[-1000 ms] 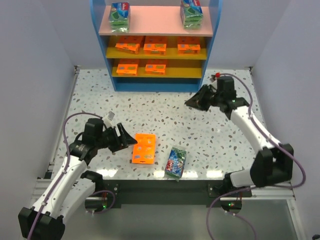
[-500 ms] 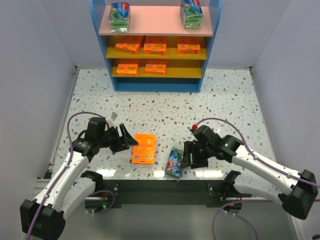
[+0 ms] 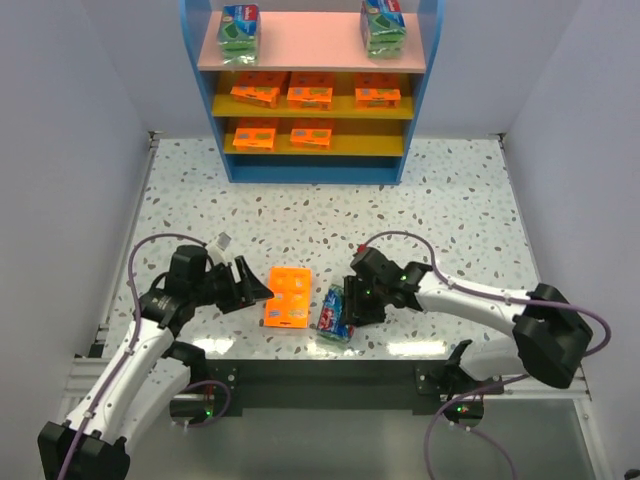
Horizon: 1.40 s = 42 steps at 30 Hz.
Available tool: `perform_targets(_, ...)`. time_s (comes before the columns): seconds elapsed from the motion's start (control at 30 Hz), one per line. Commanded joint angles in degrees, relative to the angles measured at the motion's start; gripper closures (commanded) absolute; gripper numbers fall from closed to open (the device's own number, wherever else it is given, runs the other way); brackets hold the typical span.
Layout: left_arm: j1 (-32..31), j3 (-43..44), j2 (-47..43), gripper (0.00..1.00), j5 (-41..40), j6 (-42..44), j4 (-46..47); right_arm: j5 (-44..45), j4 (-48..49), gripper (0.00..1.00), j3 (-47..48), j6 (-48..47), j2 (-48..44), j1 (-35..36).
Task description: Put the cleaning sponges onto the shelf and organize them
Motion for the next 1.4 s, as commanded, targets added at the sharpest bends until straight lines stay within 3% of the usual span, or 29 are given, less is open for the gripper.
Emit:
perform_targets(0.0, 0.3, 0.8, -1.3, 0.29, -0.9, -0.1, -1.9, 8.3, 1.6, 0.51, 7.2, -10.0, 6.7, -2.0)
perform_targets(0.17, 0.3, 1.2, -2.1, 0.29, -1.6, 0.0, -3.3, 12.2, -5.5, 0.49, 21.1, -25.7, 18.6, -10.9)
perform_targets(0.3, 0.2, 0.7, -2.4, 0.29, -1.7, -0.7, -2.9, 14.9, -11.8, 0.43, 39.6, -38.0, 29.2, -14.7)
perform_targets(0.43, 0.3, 0.1, -2.5, 0.29, -1.5, -1.9, -2.1, 15.0, -17.0, 0.38, 53.2, -40.8, 38.1, -17.4)
perform_targets(0.57, 0.3, 1.1, -2.4, 0.3, -1.8, -2.4, -2.2, 18.7, -19.8, 0.35, 57.3, -36.3, 35.8, -18.3)
perform_targets(0.7, 0.3, 2.3, -2.8, 0.3, -2.2, -3.3, -2.2, 13.4, -17.0, 0.31, 42.1, -26.2, 21.3, -18.3)
perform_targets(0.77, 0.3, 2.5, -2.6, 0.3, -2.2, -3.9, -2.0, 3.6, -12.8, 0.31, 34.1, -21.9, 11.1, -18.2)
perform_targets(0.9, 0.3, 2.2, -1.5, 0.3, -1.5, -4.0, -1.1, -6.7, -7.5, 0.34, 14.1, -8.8, -1.8, -15.8)
perform_targets(0.97, 0.3, 1.8, -0.9, 0.3, -1.1, -3.6, -0.8, -10.8, 1.0, 0.35, 7.4, -2.6, -6.7, -14.9)
perform_targets(1.0, 0.2, 1.8, -0.1, 0.3, -0.9, -3.1, -0.5, -13.9, 5.1, 0.34, 0.6, 4.9, -11.1, -14.4)
perform_targets(1.07, 0.3, 1.3, 1.3, 0.3, -0.4, -2.8, 0.3, -15.1, 15.9, 0.29, -5.1, 12.3, -14.3, -14.0)
perform_targets(1.2, 0.3, 0.7, 2.7, 0.3, 0.7, -2.9, 1.8, -11.0, 22.2, 0.16, -11.0, 23.3, -15.9, -12.8)
perform_targets(1.37, 0.3, 0.3, 2.5, 0.3, 0.9, -3.5, 2.5, -5.4, 36.2, 0.15, -16.5, 37.3, -14.9, -12.6)
